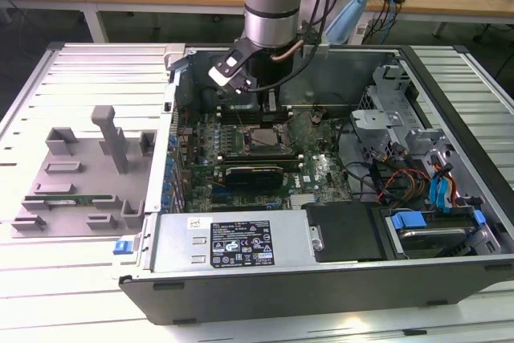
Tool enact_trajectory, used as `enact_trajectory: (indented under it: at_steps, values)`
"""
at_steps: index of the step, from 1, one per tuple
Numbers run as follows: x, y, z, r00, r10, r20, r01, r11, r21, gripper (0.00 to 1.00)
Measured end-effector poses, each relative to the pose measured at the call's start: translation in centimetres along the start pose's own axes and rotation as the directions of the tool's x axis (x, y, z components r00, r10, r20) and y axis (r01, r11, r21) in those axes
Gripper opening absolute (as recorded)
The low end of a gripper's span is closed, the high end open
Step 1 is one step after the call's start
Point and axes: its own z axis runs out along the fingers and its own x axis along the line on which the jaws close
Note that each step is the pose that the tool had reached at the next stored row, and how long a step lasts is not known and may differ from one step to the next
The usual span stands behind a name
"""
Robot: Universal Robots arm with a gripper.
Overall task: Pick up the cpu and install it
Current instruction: 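Place the cpu into insertion slot, then close the cpu cover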
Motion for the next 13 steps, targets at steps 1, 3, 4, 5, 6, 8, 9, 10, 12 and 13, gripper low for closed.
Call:
enact_trajectory:
  at_steps: [1,3,4,5,6,8,9,10,12,13]
  values:
    - [-0.02,0.01,-0.53,1.0,0.0,0.0003,0.0,1.0,0.0,0.11]
    - [-0.02,0.01,-0.58,1.0,0.0,0.0001,0.0,1.0,-0.0002,0.11]
    - [-0.02,0.01,-0.58,1.0,0.0,0.0002,0.0,1.0,-0.0003,0.11]
    - [-0.02,0.01,-0.58,1.0,0.0,0.0003,0.0,1.0,-0.0008,0.11]
    - [-0.02,0.01,-0.58,1.0,0.0,0.0003,0.0,1.0,-0.0013,0.11]
    - [-0.02,0.01,-0.58,1.0,0.0,0.0003,0.0,1.0,-0.0015,0.11]
    - [-0.02,0.02,-0.58,1.0,0.0,0.0003,0.0,1.0,-0.0015,0.11]
    - [-0.02,0.01,-0.58,1.0,0.0,0.0003,0.0,1.0,-0.0016,0.11]
    - [-0.02,0.01,-0.58,1.0,0.0,0.0003,0.0,1.0,-0.0017,0.11]
    - [-0.02,0.01,-0.58,1.0,0.0,0.0003,0.0,1.0,-0.0017,0.11]
